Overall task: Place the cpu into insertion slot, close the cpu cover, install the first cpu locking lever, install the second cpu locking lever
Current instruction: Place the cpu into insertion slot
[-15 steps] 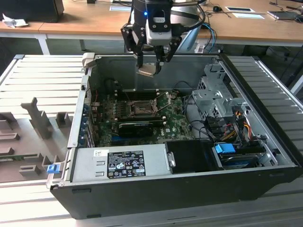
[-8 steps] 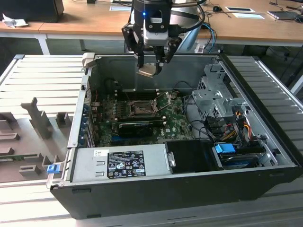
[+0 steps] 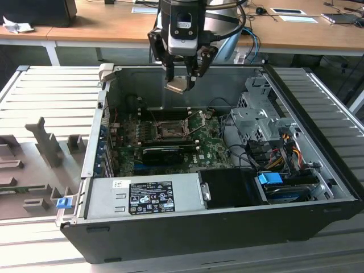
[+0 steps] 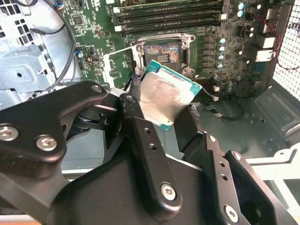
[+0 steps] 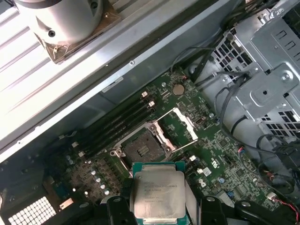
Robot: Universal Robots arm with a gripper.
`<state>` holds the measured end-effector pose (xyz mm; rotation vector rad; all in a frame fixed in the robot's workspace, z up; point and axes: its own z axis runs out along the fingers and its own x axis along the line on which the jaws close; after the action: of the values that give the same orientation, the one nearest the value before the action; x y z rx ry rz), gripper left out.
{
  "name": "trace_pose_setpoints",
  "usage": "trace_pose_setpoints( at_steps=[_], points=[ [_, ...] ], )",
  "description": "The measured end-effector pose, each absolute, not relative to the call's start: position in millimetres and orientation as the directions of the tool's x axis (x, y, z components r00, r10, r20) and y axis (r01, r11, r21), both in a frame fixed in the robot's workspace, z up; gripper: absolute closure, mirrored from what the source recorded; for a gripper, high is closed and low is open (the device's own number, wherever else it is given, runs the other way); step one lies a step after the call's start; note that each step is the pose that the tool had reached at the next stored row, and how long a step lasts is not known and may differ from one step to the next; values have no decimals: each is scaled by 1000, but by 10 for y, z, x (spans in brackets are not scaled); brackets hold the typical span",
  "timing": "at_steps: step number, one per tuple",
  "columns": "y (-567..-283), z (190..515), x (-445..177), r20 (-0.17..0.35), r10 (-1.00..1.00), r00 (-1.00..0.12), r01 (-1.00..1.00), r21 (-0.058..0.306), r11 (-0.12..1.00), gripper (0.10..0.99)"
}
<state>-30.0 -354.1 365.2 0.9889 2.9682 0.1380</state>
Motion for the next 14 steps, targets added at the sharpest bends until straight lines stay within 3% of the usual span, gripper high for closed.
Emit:
trace_pose_setpoints(
  at_steps=[14],
  points=[
    [-3541, 3640, -300, 18, 678, -735, 677, 86, 731, 557]
  ],
)
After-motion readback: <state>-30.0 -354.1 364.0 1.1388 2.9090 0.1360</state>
